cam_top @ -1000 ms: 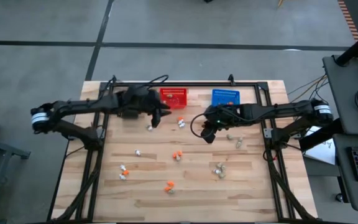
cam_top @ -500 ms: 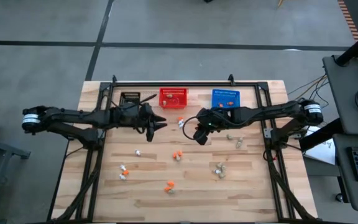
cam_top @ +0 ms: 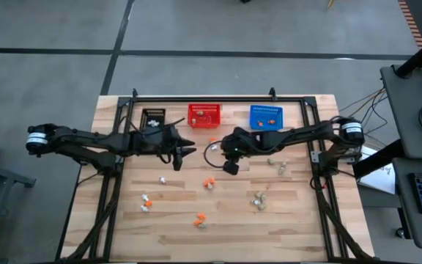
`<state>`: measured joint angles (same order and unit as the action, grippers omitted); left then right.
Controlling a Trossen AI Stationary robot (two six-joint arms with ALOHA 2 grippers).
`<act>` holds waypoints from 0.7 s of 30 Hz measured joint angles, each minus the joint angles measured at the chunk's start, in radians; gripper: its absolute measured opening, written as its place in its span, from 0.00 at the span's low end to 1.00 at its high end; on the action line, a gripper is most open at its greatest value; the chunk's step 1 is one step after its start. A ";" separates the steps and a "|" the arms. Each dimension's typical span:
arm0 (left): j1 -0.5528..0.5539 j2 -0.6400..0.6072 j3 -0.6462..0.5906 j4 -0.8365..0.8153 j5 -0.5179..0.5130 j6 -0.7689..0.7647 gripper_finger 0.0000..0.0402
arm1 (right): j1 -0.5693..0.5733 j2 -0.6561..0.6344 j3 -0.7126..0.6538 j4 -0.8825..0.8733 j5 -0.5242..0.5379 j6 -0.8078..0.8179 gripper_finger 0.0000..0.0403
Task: Sort Halloween decoration
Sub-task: Put the white skeleton toy into the black bin
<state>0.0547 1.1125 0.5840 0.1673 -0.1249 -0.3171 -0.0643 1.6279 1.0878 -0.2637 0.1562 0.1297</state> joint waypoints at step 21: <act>-0.001 -0.016 -0.185 0.206 0.002 0.009 0.29 | -0.079 0.090 -0.002 0.150 -0.052 -0.104 0.21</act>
<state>0.0540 1.0969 0.3992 0.3730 -0.1234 -0.3079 -0.1429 1.7176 1.0857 -0.1133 0.1043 0.0254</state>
